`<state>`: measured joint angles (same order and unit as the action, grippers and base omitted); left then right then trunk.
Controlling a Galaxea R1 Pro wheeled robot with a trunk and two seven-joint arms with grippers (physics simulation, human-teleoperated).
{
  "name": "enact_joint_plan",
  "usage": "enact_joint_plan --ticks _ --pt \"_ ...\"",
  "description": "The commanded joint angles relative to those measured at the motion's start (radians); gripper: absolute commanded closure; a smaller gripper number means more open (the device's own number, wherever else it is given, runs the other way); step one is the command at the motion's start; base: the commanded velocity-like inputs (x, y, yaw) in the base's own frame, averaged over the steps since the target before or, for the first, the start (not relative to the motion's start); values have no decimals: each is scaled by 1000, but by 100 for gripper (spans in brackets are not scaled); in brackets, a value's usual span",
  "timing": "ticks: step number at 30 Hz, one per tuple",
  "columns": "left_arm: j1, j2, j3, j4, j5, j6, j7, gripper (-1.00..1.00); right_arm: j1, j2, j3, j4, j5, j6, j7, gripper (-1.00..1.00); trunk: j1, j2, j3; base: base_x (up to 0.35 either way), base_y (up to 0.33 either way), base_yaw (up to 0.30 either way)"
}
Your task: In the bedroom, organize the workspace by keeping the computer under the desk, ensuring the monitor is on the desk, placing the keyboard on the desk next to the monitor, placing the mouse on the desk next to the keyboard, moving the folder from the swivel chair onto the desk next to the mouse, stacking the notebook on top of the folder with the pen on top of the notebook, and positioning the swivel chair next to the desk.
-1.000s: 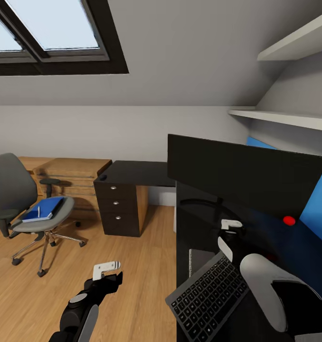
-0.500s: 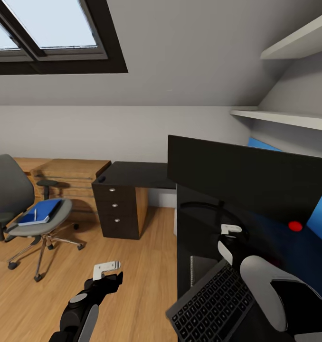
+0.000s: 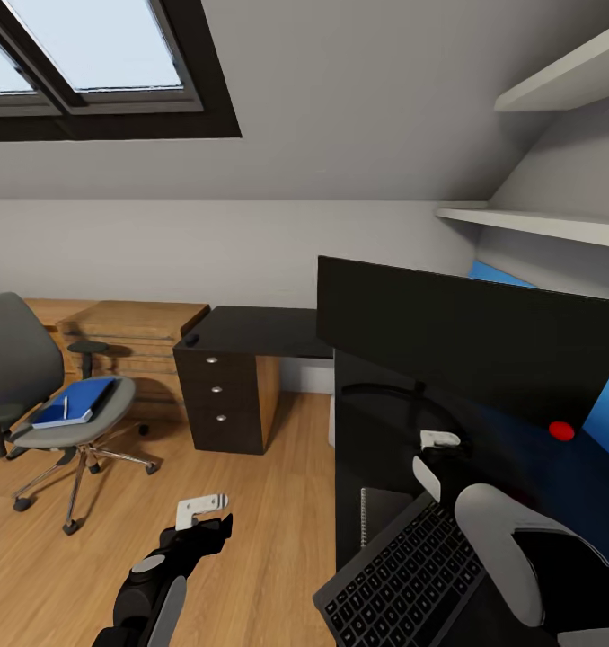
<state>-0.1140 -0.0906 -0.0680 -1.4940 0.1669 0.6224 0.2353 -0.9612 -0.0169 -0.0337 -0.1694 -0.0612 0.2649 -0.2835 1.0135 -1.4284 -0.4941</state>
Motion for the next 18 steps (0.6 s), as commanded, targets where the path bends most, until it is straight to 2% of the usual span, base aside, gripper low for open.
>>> enact_joint_plan --ticks 1,4,18 --pt "-1 0 -1 -1 11 3 9 -100 0 0 -2 -2 -6 13 -7 -100 0 -1 -1 0 0 0" --pt "-1 0 -1 -2 11 3 9 -100 -1 -1 -2 -3 -6 45 -22 -100 0 -1 -1 0 0 0" --pt "0 0 -1 -4 11 3 9 -100 0 0 0 -1 -4 54 -28 -100 0 -1 -1 0 0 0"
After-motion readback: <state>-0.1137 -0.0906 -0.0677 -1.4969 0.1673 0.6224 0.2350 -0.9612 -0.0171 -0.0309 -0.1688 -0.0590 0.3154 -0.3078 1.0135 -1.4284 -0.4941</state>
